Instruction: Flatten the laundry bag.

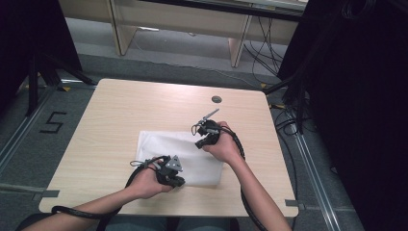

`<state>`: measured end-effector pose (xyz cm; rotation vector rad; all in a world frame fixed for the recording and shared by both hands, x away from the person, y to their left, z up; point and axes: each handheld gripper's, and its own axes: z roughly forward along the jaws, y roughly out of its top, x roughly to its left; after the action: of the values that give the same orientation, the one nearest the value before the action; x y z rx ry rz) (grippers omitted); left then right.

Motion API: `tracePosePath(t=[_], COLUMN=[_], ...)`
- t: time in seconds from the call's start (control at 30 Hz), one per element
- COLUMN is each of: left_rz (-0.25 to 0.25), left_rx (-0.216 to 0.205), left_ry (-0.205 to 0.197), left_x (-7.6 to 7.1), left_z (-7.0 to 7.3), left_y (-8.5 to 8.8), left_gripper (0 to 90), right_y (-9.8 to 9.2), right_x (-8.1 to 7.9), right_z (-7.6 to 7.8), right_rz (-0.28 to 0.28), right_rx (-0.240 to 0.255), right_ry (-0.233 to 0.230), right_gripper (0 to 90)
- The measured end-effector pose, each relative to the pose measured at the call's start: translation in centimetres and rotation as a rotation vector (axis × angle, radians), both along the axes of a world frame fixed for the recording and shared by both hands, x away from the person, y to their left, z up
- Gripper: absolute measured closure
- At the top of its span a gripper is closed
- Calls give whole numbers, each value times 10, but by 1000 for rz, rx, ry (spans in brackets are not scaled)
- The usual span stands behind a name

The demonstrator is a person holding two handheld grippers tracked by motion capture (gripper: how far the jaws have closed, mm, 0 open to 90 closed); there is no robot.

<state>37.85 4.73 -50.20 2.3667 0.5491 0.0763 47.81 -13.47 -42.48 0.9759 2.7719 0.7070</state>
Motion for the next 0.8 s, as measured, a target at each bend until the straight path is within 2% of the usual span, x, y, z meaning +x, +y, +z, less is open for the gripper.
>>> tracePosePath(t=[0.03,0.07,0.1,0.27,0.3,0.33,0.37,0.43,0.5,0.53,0.6,0.67,0.7,0.73,0.77,0.8], left_rz=[14,-1,12,31,30,1,1,8,11,21,16,22,60,60,28,28], left_rx=[-9,5,1,-25,-5,45,45,48,53,42,67,65,22,22,53,53], left_ry=[11,-2,6,-15,-24,-37,-38,-32,-38,-43,-54,-67,-57,-57,-66,-66], left_x=[-1,1,1,0,1,5,7,8,10,10,14,19,18,18,20,20], left_z=[-1,0,1,6,6,7,5,4,3,2,3,2,0,0,3,3], left_y=[-1,0,-1,-3,-4,-3,-3,-3,-4,-6,-6,-7,-10,-10,-7,-7], left_gripper=[850,849,839,828,835,840,846,851,854,854,856,858,858,855,851,848], right_y=[0,-2,-3,-6,-5,-6,-6,-6,-7,-7,-7,-4,-4,-4,-3,-3], right_x=[-4,-8,-14,-21,-25,-24,-27,-27,-31,-31,-33,-36,-37,-37,-37,-37], right_z=[3,7,12,17,18,18,19,20,23,23,26,29,31,31,32,32], right_rz=[-3,-6,-15,-2,-22,-9,-14,-6,-18,-12,-5,-9,-6,-6,-9,-9], right_rx=[17,26,42,59,66,71,81,82,91,101,104,119,113,113,111,111], right_ry=[0,-14,-13,-39,-33,-44,-30,-36,-23,-21,-35,-34,-38,-38,-39,-39], right_gripper=[897,897,897,896,896,896,896,896,895,895,895,894,894,894,893,893])
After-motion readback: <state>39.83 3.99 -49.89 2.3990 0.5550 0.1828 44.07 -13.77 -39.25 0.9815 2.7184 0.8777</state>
